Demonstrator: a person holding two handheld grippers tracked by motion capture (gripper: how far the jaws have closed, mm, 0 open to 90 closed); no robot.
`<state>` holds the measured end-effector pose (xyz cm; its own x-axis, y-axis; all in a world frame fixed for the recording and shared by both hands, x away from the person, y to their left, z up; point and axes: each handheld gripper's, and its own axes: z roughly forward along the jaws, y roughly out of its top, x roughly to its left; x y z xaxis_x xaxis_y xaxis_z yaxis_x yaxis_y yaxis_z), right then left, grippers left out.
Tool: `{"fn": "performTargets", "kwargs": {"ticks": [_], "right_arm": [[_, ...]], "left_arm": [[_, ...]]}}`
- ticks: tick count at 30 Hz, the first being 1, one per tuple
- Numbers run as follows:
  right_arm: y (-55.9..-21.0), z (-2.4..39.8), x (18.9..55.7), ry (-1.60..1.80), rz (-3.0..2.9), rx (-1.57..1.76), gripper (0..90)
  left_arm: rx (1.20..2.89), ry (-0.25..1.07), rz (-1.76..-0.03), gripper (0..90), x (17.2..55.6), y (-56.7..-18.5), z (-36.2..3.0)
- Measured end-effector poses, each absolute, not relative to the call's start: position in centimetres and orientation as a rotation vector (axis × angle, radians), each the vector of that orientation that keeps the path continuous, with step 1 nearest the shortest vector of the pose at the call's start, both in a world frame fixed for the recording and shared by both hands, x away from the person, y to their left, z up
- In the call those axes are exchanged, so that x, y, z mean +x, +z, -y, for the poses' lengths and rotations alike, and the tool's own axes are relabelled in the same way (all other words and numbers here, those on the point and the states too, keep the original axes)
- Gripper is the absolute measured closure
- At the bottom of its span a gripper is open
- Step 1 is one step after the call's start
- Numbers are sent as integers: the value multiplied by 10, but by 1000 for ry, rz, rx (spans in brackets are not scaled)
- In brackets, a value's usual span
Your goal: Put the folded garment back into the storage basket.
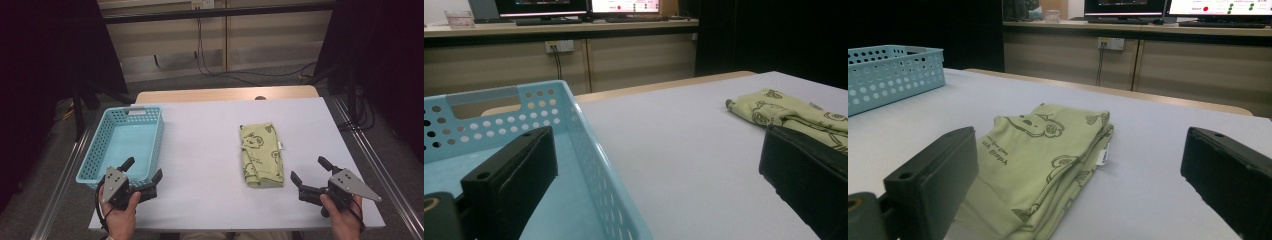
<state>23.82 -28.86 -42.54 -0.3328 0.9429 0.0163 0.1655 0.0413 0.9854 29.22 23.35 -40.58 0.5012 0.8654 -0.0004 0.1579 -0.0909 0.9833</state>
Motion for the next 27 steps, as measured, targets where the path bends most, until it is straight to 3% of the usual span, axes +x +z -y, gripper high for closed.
{"fn": "performTargets", "kwargs": {"ticks": [27], "right_arm": [[-429,274,247,1419,-1768,1108,23]], "left_arm": [[1659,670,-886,37,298,-408,-208]]}}
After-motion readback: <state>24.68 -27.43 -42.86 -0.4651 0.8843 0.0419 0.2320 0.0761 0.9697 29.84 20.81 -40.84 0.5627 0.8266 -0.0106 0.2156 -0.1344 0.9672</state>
